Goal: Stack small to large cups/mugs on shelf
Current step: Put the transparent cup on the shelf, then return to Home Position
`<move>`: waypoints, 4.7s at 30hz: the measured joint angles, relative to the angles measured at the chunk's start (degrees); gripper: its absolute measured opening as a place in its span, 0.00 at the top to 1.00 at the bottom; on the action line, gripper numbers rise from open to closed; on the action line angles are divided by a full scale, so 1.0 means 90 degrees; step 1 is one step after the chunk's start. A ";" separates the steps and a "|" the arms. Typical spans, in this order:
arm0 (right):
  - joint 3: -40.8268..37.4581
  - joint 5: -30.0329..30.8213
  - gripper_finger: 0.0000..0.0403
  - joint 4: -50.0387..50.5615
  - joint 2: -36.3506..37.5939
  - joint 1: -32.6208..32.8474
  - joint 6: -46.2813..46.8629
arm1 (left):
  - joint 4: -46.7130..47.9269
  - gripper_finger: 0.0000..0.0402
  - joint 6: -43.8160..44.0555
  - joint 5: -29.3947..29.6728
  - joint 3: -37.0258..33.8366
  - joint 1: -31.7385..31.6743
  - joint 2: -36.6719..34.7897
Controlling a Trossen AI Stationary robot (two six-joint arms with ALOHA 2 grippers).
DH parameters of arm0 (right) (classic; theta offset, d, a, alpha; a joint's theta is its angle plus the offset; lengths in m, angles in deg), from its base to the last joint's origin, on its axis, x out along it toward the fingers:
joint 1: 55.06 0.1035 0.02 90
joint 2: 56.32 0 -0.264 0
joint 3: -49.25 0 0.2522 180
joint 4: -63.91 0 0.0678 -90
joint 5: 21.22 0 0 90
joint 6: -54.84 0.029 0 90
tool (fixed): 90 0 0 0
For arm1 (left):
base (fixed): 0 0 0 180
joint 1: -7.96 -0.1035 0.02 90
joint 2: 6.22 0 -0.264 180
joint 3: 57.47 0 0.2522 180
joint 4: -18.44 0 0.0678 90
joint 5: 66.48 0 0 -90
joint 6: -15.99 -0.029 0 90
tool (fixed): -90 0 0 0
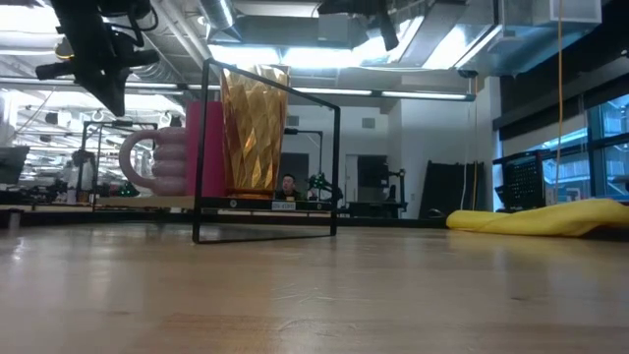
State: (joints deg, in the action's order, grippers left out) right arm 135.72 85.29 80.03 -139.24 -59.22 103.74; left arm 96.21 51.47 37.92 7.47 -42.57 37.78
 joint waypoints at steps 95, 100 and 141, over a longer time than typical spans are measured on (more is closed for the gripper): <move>0.0000 -0.1950 0.97 0.0981 0.0005 -0.0996 -0.0666 | -0.1513 1.00 0.2847 0.0944 -0.1622 0.2473 0.0609; 0.0000 -0.1952 0.99 0.1036 0.0005 -0.0996 -0.0682 | -0.1438 1.00 0.2825 0.1195 -0.1622 0.2420 0.0609; 0.0000 -0.4512 0.85 -0.2842 0.0005 -0.1737 -0.0643 | -0.5539 1.00 0.1009 0.0008 -0.1620 0.3266 -0.1390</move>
State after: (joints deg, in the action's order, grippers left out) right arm 135.72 44.68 54.46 -139.20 -74.85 97.95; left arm 46.36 60.55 37.99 -7.11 -13.18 25.27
